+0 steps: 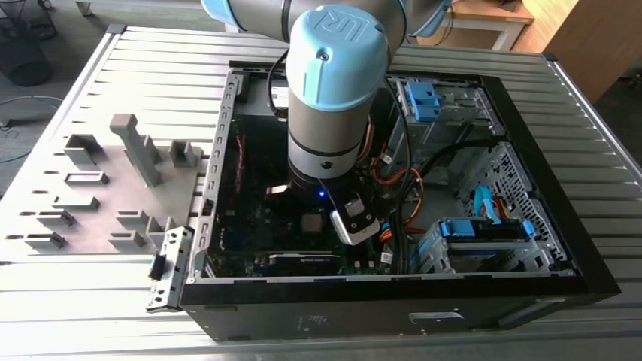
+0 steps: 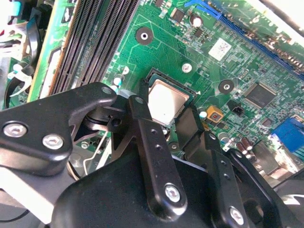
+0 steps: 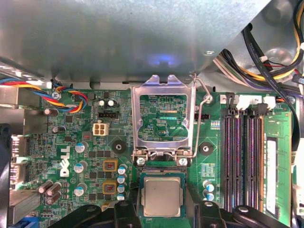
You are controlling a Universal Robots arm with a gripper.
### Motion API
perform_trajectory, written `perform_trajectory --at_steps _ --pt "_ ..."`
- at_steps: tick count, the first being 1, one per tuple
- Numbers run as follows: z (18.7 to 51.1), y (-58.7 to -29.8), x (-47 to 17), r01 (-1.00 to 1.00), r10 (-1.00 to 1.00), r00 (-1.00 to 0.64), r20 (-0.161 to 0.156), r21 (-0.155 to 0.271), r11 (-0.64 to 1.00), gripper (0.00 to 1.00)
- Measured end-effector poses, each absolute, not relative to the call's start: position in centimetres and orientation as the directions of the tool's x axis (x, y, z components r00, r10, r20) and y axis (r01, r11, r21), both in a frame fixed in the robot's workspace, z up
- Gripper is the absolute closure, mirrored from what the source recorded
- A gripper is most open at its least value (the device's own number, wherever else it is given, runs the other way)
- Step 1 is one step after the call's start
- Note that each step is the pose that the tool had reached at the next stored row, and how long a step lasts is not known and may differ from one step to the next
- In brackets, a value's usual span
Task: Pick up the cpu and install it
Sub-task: 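Place the cpu into insertion slot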
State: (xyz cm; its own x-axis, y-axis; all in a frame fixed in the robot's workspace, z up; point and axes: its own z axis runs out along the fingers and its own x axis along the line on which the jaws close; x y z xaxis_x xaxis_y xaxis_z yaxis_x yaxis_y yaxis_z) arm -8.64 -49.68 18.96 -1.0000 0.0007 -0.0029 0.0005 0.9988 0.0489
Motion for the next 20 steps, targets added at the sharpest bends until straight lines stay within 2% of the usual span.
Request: perform_trajectory --at_steps 20 --pt "18.99 -49.61 -8.64 0.009 0.009 -1.0 -0.003 0.049 0.999 0.53"
